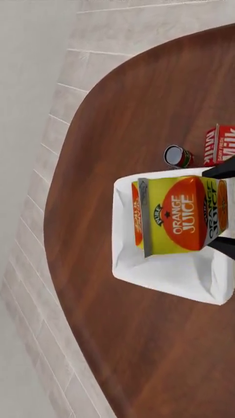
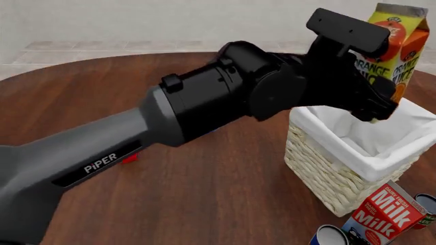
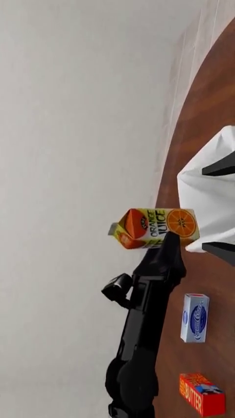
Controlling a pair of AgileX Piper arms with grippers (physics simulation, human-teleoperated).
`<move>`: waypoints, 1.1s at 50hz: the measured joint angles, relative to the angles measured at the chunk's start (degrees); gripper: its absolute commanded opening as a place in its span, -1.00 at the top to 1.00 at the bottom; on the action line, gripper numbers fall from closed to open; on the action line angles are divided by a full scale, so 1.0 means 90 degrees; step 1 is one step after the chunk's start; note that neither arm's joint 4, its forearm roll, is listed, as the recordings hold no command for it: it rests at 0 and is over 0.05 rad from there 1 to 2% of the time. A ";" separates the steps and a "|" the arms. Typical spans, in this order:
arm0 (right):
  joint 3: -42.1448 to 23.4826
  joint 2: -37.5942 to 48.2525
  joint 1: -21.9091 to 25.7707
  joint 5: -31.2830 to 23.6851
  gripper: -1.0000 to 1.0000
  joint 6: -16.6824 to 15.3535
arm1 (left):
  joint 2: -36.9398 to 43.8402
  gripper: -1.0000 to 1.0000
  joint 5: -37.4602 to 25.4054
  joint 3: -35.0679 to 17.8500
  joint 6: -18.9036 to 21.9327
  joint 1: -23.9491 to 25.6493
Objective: Pick up the orange juice, and put it in the basket.
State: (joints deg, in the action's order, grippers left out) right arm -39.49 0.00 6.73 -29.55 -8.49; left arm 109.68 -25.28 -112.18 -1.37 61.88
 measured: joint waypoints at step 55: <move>-0.0157 0.0000 -0.0017 -0.0070 -1.00 0.0302 | 0.1577 1.00 0.0483 -0.0746 0.0392 0.0156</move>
State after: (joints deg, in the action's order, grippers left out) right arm -40.91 0.00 6.57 -30.18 -5.77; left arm 123.88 -20.94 -118.89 2.16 63.29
